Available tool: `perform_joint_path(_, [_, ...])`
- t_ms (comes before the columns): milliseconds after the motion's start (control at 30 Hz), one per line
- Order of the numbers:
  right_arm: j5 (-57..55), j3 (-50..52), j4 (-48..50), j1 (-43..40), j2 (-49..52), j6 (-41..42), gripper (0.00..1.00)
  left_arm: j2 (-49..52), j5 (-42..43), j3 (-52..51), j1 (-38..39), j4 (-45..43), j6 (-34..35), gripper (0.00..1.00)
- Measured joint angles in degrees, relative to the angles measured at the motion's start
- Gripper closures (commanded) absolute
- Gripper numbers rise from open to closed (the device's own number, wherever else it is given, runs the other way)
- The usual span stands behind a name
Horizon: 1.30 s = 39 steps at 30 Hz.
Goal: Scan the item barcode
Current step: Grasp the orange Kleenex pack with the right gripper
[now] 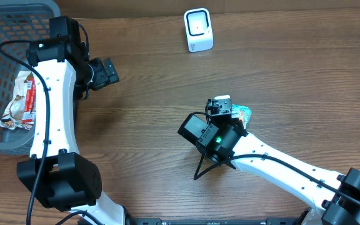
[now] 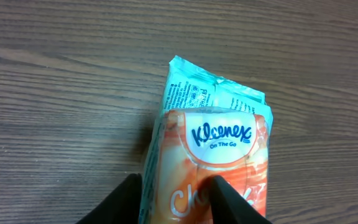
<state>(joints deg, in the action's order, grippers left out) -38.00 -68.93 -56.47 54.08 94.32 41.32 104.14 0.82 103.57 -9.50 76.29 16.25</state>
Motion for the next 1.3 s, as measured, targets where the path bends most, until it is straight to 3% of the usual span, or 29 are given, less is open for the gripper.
perform_joint_path(367, [-0.13,0.00,0.00,0.00,0.00,0.04,0.62,0.00,0.00,0.00,0.00,0.00,0.00,0.00])
perform_joint_path(433, [-0.15,0.00,0.04,0.00,0.00,0.04,0.63,0.00,0.00,0.00,0.00,-0.02,0.00,0.00])
perform_joint_path(500, [-0.17,0.00,-0.04,0.00,0.00,-0.09,0.71,0.00,0.00,0.00,0.00,-0.02,0.00,0.00])
perform_joint_path(700, [-0.44,0.17,-0.02,0.00,0.00,-0.02,0.73,0.00,0.00,0.00,0.00,0.00,0.02,0.00])
perform_joint_path(800, [-0.61,0.81,0.24,0.00,0.00,0.11,0.65,0.00,0.00,0.00,0.00,0.00,0.00,0.00])
perform_joint_path(933, [-0.98,1.14,0.17,0.02,0.00,-0.02,0.65,0.00,0.00,0.00,0.00,0.00,0.00,0.00])
perform_joint_path(1167, [-1.38,1.16,0.17,0.02,0.00,-1.44,0.88,0.00,0.00,0.00,0.00,0.00,0.02,0.00])
perform_joint_path(1200, [-1.42,1.14,0.07,0.07,0.00,-2.01,0.95,0.00,0.00,0.00,0.00,-0.02,0.00,0.00])
perform_joint_path(1300, [-1.44,0.90,-0.90,0.07,0.00,-2.86,0.96,0.00,0.00,0.00,0.00,0.00,0.00,0.00])
